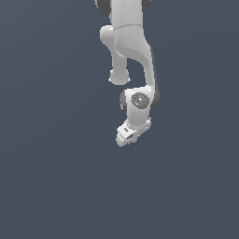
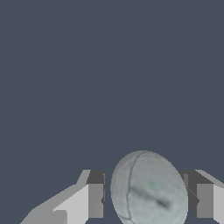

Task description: Pick up the object and move it to a goal position.

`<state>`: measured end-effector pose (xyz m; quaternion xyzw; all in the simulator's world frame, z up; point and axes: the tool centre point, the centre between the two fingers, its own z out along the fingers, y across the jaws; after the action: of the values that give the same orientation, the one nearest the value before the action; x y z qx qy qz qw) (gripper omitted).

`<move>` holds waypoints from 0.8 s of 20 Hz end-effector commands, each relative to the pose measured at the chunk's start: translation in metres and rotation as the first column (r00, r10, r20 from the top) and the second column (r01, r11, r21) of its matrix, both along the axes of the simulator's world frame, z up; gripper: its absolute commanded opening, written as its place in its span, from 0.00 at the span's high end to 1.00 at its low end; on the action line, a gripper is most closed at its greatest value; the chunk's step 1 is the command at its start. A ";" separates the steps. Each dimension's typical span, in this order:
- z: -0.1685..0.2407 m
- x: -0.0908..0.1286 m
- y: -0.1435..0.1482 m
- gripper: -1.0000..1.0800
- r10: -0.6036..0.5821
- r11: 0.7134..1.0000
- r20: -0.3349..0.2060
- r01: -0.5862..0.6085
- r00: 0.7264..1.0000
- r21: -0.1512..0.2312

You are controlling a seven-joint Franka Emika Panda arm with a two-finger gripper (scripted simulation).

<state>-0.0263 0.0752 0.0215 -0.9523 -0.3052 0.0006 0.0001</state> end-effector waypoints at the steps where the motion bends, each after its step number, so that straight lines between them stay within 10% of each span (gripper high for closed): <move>1: -0.001 0.001 0.000 1.00 0.000 1.000 0.001 0.000 1.000 0.000; 16: 0.008 0.005 -0.014 1.00 -0.001 1.000 0.002 0.001 1.000 0.000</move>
<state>-0.0232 0.0669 0.0259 -0.9522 -0.3056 0.0003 0.0001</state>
